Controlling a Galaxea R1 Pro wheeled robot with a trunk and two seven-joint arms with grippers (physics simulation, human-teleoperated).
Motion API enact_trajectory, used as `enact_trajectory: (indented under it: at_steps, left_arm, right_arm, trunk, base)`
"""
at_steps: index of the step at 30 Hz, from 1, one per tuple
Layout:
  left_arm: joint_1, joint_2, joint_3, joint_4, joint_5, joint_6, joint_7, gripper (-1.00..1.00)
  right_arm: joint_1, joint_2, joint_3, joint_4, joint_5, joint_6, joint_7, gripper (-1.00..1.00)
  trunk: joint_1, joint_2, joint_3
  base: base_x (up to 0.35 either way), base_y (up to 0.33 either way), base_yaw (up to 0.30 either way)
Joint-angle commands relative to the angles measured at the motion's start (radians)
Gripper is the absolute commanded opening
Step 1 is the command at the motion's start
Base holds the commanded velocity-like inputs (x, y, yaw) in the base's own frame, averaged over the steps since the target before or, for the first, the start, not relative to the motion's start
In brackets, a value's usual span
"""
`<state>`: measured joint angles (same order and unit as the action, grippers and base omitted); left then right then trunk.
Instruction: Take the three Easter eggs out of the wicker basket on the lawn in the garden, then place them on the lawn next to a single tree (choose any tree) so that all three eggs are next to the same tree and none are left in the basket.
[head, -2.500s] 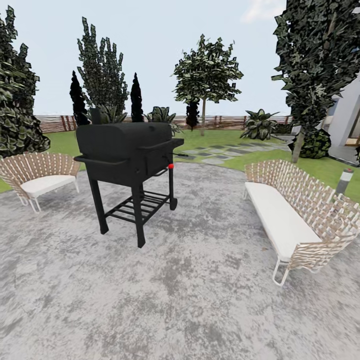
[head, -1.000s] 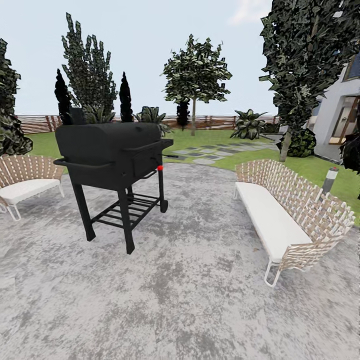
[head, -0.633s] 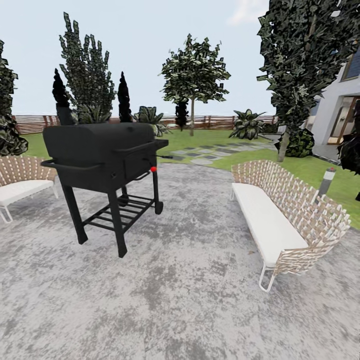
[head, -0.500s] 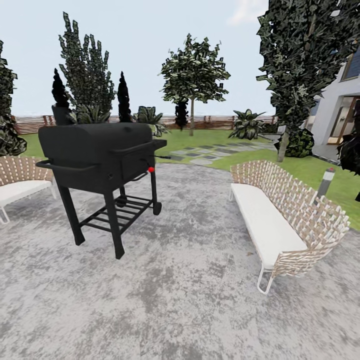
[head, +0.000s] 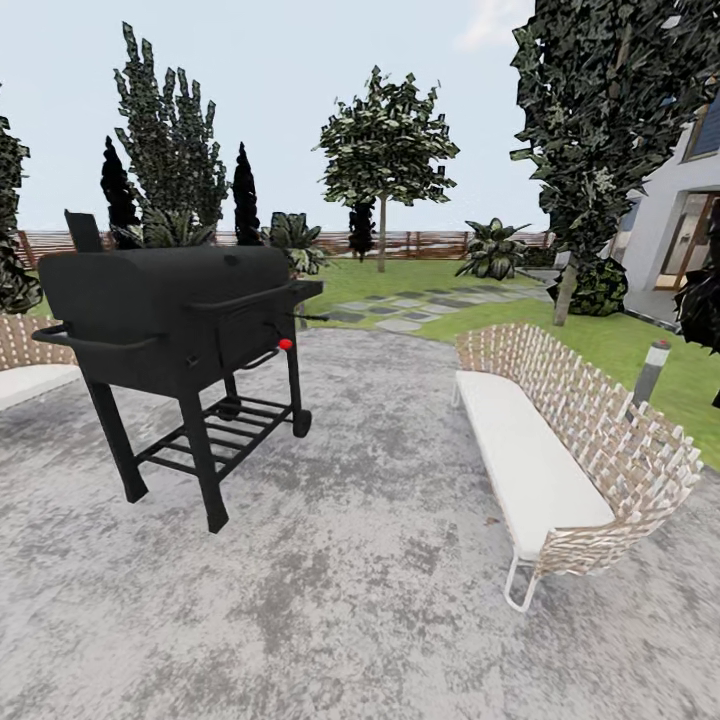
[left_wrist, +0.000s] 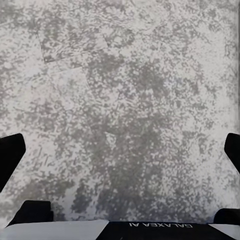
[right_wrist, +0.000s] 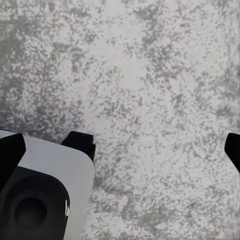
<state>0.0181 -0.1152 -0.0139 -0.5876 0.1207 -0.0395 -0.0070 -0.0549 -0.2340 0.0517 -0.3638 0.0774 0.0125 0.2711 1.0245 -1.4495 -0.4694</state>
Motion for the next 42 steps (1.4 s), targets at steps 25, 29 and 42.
enact_trajectory:
  at_steps: [25,29,42]
  left_arm:
    - [0.000,0.000,-0.001,-0.001,0.012,0.000,-0.001,1.00]
    - [0.000,0.000,-0.001,-0.001,0.014,0.001,-0.002,1.00]
    - [0.000,0.000,-0.001,-0.001,0.014,0.001,-0.002,1.00]
  right_arm:
    - [0.000,-0.001,0.004,-0.001,0.008,0.001,0.001,1.00]
    - [0.000,-0.001,0.004,-0.001,0.008,0.001,0.000,1.00]
    - [0.000,-0.001,0.004,-0.001,0.008,0.001,0.000,1.00]
  trunk:
    - [0.000,0.000,-0.001]
    - [0.000,0.000,-0.001]
    - [0.000,0.000,-0.001]
  base:
    - [0.130,-0.071,0.000]
    - [0.003,0.002,0.000]
    - [0.000,0.112,0.000]
